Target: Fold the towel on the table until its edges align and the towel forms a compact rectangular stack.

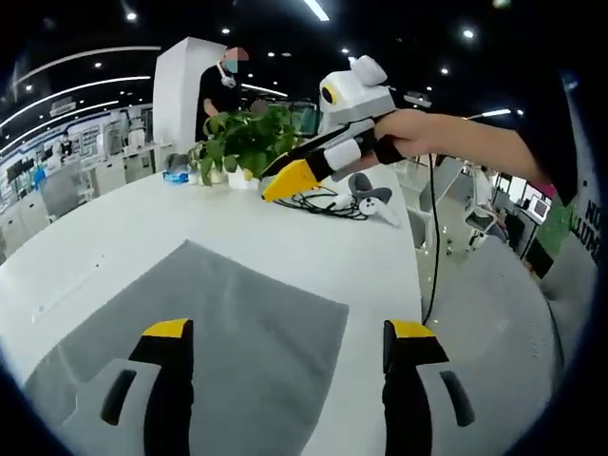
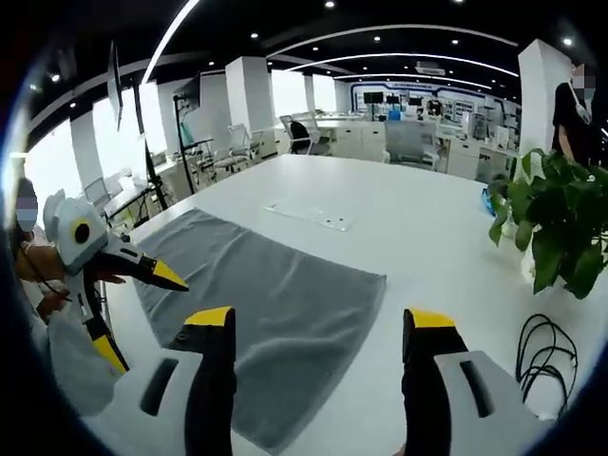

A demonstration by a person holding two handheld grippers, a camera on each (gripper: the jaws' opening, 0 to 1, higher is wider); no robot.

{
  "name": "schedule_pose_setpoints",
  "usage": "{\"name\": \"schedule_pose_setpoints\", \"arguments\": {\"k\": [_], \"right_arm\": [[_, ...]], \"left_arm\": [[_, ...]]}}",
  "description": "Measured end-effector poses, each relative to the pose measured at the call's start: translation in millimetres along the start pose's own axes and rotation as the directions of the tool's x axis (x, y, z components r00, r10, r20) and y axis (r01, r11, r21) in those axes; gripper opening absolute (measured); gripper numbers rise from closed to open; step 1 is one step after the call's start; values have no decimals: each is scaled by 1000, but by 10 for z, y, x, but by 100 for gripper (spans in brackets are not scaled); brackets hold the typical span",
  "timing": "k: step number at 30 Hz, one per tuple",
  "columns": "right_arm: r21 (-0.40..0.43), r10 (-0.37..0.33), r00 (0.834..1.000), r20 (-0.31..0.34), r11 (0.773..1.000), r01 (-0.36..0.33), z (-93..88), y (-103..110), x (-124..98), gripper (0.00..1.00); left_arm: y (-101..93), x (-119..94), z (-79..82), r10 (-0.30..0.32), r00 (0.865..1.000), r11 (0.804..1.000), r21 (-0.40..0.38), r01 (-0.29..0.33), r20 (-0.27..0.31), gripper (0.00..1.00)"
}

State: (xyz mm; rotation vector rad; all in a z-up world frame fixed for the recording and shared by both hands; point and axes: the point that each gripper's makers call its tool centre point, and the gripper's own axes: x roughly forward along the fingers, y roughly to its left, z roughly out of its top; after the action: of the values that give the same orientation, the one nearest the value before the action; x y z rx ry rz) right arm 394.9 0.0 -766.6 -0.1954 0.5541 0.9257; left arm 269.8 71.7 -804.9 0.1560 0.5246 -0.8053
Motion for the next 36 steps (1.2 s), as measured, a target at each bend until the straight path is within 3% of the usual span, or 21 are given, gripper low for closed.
{"name": "schedule_pose_setpoints", "arguments": {"k": [3,17,21,25,34,36], "right_arm": [[-4,5,1000,-7,1000,-5,-6,-11,64,71],[47,18,1000,-14,999,-18,-62,-171,382,66],[63,2,1000,-10,998,-1,-89,-261,471,65],[84,7,1000,-9,996,-7,-118,-309,548,63],[117,-1,1000,8,993,0,-114,-487,742,59],[124,-6,1000,6,992,6,-125,-529,795,58]], "left_arm": [[-31,75,14,-18,1000,1000,-6,18,11,83],[-232,416,-195,-93,994,994,44,96,-57,75],[-279,498,-213,-107,992,992,61,110,-60,62],[-299,597,-215,-113,992,990,78,117,-63,61],[-423,793,-238,-170,982,974,136,180,-84,54],[-451,852,-297,-176,977,964,179,195,-117,53]]}}
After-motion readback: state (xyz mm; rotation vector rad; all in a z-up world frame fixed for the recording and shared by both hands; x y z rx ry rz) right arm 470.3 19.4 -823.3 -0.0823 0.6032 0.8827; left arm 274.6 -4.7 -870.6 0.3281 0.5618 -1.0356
